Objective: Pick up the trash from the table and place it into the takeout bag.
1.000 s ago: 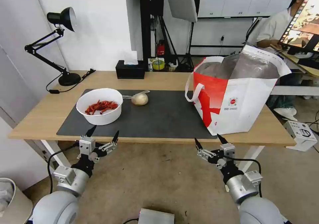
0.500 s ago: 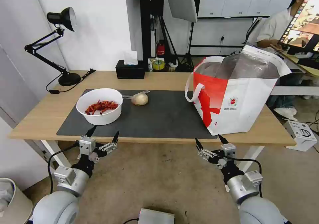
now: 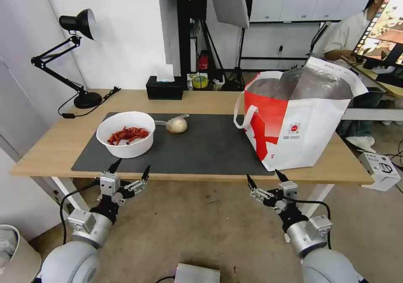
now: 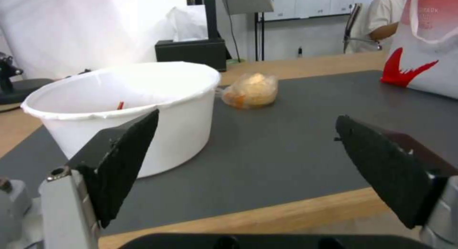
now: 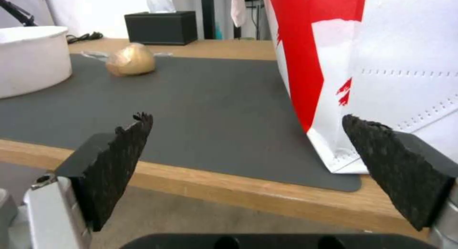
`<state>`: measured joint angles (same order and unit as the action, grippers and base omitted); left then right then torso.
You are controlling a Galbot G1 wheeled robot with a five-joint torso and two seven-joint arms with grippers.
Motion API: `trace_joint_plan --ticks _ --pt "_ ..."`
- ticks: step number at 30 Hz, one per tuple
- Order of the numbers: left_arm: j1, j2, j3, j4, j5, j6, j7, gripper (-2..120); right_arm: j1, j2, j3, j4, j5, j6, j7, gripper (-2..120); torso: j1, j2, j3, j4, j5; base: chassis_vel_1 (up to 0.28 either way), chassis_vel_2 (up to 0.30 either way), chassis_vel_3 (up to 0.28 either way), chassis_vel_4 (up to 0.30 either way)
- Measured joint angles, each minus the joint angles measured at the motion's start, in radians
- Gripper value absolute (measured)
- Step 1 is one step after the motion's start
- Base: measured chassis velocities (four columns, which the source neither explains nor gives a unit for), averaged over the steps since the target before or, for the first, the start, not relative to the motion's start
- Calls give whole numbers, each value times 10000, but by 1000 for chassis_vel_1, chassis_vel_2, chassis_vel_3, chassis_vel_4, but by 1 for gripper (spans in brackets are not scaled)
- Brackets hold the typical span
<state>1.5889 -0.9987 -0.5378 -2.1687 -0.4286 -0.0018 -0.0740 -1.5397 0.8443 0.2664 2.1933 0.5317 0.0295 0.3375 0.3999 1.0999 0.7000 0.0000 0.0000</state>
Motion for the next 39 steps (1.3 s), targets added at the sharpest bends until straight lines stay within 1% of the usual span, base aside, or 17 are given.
trace_joint_plan --ticks 1,5,9,14,17,21,24,25,27,28,29,30,31,32,35,36,39 --pt "-8 2 14 23 1 -64 4 100 14 36 32 -15 -44 -2 -247 100 0 0 0 0 0 0 0 0 0" --pt "-41 55 18 64 1 -128 6 100 25 57 80 -18 -29 80 -584 100 0 0 0 0 0 0 0 0 0" --pt "-48 76 29 89 0 -129 15 100 90 73 72 -104 30 304 -680 100 0 0 0 0 0 0 0 0 0" --pt "-65 88 38 99 -5 -130 21 100 243 58 21 -184 59 330 -685 100 0 0 0 0 0 0 0 0 0" --pt "-72 109 37 106 -13 -129 24 100 501 10 -81 -207 189 330 -686 100 0 0 0 0 0 0 0 0 0" --pt "-67 139 19 104 -26 -126 25 100 1254 -161 -371 -326 563 270 -685 100 0 0 0 -1 0 0 0 0 0" --pt "-71 186 2 103 -49 -120 26 100 2335 -413 -878 -508 1140 -29 -685 100 0 0 0 -1 0 0 0 0 0" --pt "-71 186 2 103 -49 -120 26 100 2335 -413 -878 -508 1140 -29 -685 100 0 0 0 -1 0 0 0 0 0" --pt "-126 239 32 115 -70 -106 27 100 3151 -555 -1249 -738 1613 -278 -687 100 1 0 1 8 0 0 0 0 0" --pt "-126 239 32 115 -70 -106 27 100 3151 -555 -1249 -738 1613 -278 -687 100 1 0 1 8 0 0 0 0 0" --pt "-244 322 139 166 -98 -78 27 100 3412 -590 -1336 -847 1834 -360 -713 100 1 0 1 7 2 0 0 0 0" --pt "-362 410 274 223 -137 -10 28 100 3755 -620 -1454 -1020 2142 -482 -766 100 1 0 1 -2 -1 0 0 0 0" --pt "-378 445 310 233 -154 35 32 100 4139 -627 -1693 -1217 2391 -555 -799 100 1 0 1 -6 -3 0 0 0 0" --pt "-378 445 310 233 -154 35 32 100 4139 -627 -1693 -1217 2391 -555 -799 100 1 0 1 -6 -3 0 0 0 0" --pt "-347 464 280 271 -176 61 42 100 5393 -539 -2656 -1906 2837 -705 -942 100 1 0 1 3 0 0 0 0 0" --pt "-347 464 280 271 -176 61 42 100 5393 -539 -2656 -1906 2837 -705 -942 100 1 0 1 3 0 0 0 0 0" --pt "-317 426 254 334 -195 76 38 100 6457 -189 -3622 -2609 3045 -818 -1039 100 1 0 1 1 -1 0 0 0 0"
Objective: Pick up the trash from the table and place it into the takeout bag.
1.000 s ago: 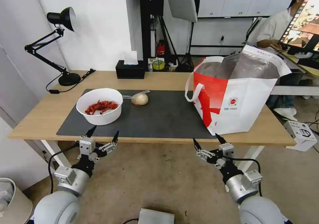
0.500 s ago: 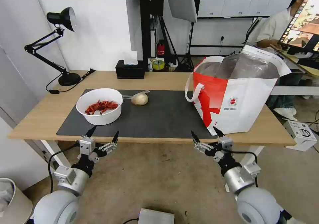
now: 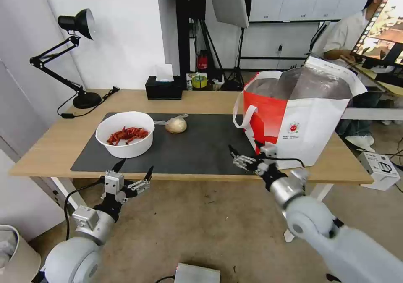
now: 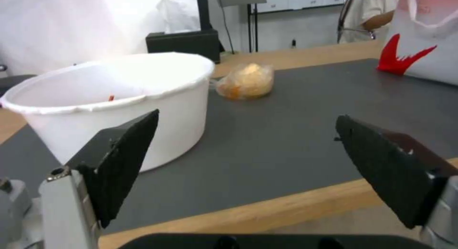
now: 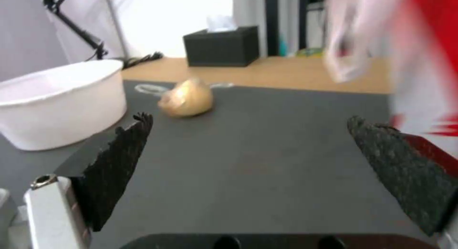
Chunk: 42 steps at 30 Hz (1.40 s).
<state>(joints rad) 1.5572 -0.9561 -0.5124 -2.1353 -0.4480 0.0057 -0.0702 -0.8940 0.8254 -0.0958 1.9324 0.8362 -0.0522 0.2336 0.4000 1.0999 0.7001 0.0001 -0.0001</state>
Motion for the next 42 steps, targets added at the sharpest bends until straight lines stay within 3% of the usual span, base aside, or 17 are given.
trace_joint_plan --ticks 13,16,42 --pt "134 -108 -255 110 -16 6 -36 100 3506 1568 -2335 -2499 579 -264 155 100 1 0 0 1 -1 0 0 0 0" --pt "133 -119 -280 112 -31 6 -58 100 4607 2382 -2856 -3642 1108 -540 256 100 1 1 0 0 0 0 0 0 0" --pt "87 -136 -285 248 -34 -61 -66 100 7576 5855 -3561 -9021 1279 -1980 -865 100 1 0 -1 0 -1 0 0 0 0"
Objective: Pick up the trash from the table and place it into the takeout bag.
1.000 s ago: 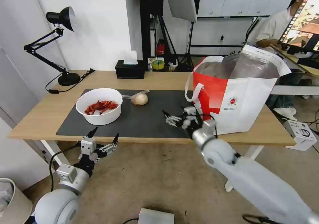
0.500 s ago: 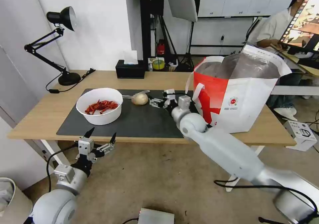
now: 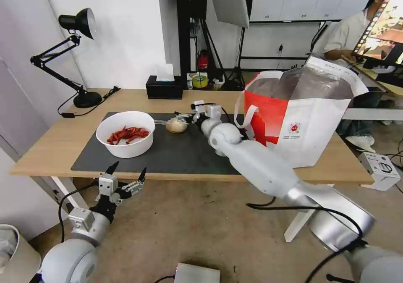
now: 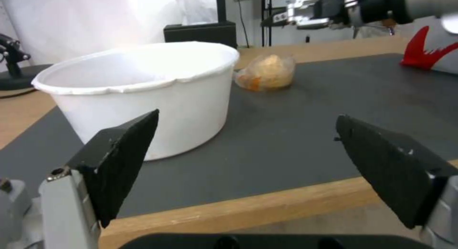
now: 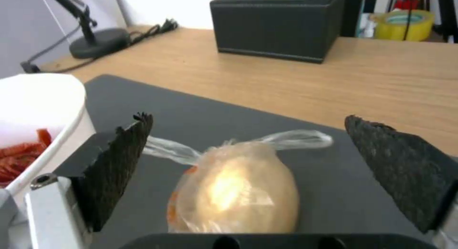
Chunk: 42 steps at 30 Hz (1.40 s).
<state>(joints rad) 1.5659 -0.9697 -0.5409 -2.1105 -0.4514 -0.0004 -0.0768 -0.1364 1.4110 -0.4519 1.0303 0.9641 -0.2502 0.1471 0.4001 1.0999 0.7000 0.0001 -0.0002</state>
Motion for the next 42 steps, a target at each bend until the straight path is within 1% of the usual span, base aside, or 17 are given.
trace_joint_plan --ticks 3,4,7,15,32,34,35,37,39,40,41,42 --pt "-49 24 28 119 0 -60 9 100 190 409 -83 -630 -272 -279 -82 100 -1 0 0 0 0 0 0 0 0" --pt "-49 24 28 119 0 -60 9 100 190 409 -83 -630 -272 -279 -82 100 -1 0 0 0 0 0 0 0 0" --pt "-102 64 48 180 0 -137 11 100 290 766 -78 -1208 -561 -355 -210 100 -1 0 0 -1 0 0 0 0 0" --pt "-105 121 18 143 -57 -161 24 100 334 1228 -30 -1915 -1008 -501 -376 100 -1 0 -1 0 1 0 0 0 0" --pt "-30 95 -25 140 -71 -218 44 100 129 1460 86 -2320 -1449 -494 -303 100 -2 0 -1 -1 1 0 0 0 0" --pt "-30 95 -17 146 -71 -221 47 100 126 1457 110 -2322 -1448 -491 -289 95 -2 1 -1 -1 2 0 0 0 0" --pt "-35 95 -7 148 -71 -224 48 100 121 1444 122 -2322 -1439 -486 -257 89 -2 0 -1 -1 2 0 0 0 0" --pt "-37 94 -6 148 -71 -225 49 100 117 1440 124 -2321 -1434 -485 -249 88 -2 0 -1 -1 2 0 0 0 0" --pt "-43 83 1 147 -70 -228 52 100 85 1408 132 -2268 -1410 -482 -175 75 -1 0 -1 -1 2 0 0 0 0" --pt "-43 83 1 147 -70 -228 52 100 85 1408 132 -2268 -1410 -482 -175 75 -1 0 -1 -1 2 0 0 0 0" --pt "-40 82 1 145 -70 -228 52 100 55 1388 134 -2213 -1389 -482 -136 68 -2 1 -1 -1 2 0 0 0 0" --pt "-40 82 1 145 -70 -228 52 100 55 1388 134 -2213 -1389 -482 -136 68 -2 1 -1 -1 2 0 0 0 0"
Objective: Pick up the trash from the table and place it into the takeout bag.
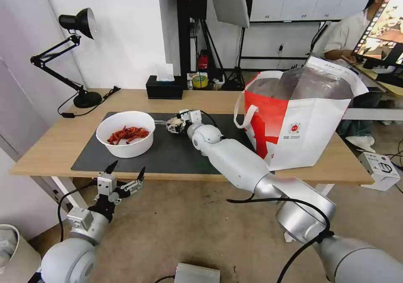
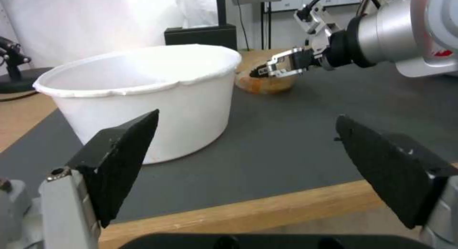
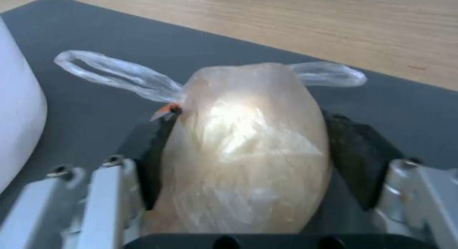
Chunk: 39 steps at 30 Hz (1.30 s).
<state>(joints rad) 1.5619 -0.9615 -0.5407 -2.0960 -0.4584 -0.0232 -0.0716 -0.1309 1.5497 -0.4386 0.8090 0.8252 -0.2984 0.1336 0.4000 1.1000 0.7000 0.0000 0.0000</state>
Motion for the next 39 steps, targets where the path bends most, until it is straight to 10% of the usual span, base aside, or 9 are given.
trace_joint_plan --ticks 16,28,39 --pt "-16 35 -1 -5 -6 -32 1 100 -111 -355 -90 739 638 -60 313 7 0 -1 0 0 0 0 0 0 0" --pt "35 49 14 -102 -14 -35 1 100 -140 -1366 116 2752 842 -25 651 2 0 -1 0 0 1 0 0 0 0" --pt "505 -226 -430 -553 28 -35 -123 100 300 -3494 807 7403 1300 -979 2520 2 -2 1 -1 1 2 0 0 0 0"
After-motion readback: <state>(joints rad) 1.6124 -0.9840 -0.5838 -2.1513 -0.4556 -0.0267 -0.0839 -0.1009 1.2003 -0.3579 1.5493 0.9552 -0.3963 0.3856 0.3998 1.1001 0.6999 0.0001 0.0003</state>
